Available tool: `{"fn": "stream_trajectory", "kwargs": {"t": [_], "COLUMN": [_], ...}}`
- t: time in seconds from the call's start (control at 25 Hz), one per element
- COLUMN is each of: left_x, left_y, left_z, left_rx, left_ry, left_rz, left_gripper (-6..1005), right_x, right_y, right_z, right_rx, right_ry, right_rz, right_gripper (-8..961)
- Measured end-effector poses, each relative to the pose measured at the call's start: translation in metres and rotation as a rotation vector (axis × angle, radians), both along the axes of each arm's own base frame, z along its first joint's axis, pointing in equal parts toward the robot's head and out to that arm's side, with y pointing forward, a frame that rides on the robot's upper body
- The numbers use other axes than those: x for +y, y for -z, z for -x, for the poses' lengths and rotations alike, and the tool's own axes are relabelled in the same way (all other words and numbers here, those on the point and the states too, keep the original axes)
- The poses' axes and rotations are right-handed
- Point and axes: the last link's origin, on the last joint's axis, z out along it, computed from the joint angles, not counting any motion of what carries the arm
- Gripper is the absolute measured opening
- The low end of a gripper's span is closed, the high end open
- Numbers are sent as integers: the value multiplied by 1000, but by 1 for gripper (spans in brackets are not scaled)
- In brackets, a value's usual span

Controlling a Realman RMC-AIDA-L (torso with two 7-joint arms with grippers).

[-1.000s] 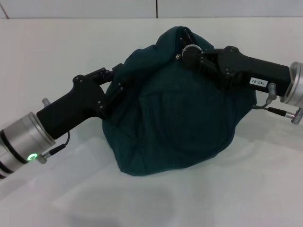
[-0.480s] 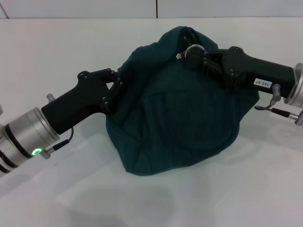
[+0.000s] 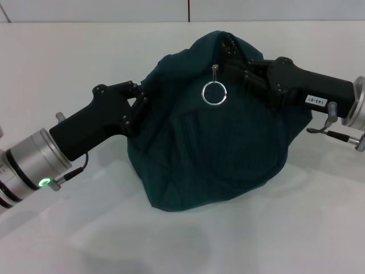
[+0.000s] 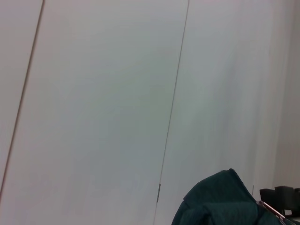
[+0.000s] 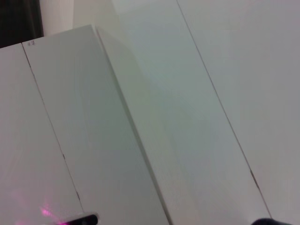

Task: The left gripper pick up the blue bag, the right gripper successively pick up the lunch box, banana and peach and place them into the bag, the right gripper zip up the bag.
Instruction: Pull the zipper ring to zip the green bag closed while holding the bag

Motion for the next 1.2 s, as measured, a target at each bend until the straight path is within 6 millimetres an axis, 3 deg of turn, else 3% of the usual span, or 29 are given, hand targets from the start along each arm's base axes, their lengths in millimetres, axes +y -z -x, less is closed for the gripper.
{"fn": "stream_trajectory", "kwargs": {"t": [0.4, 0.92, 1.2], "left_x": [-1, -1, -1], "left_y": [0, 1, 1], "left_z": [0, 0, 0], "left_rx": [-2, -2, -2], "left_ry": [-3, -3, -3], "left_rz": [-3, 1, 3], "left_gripper": [53, 54, 54], "right_x": [-4, -22, -17], "right_y": [8, -10, -1], "right_z": [-4, -17, -9], "right_rx": [-35, 41, 3], "right_ry": [9, -1, -27], "right_rz": [41, 78, 101], "right_gripper": [138, 162, 173]}}
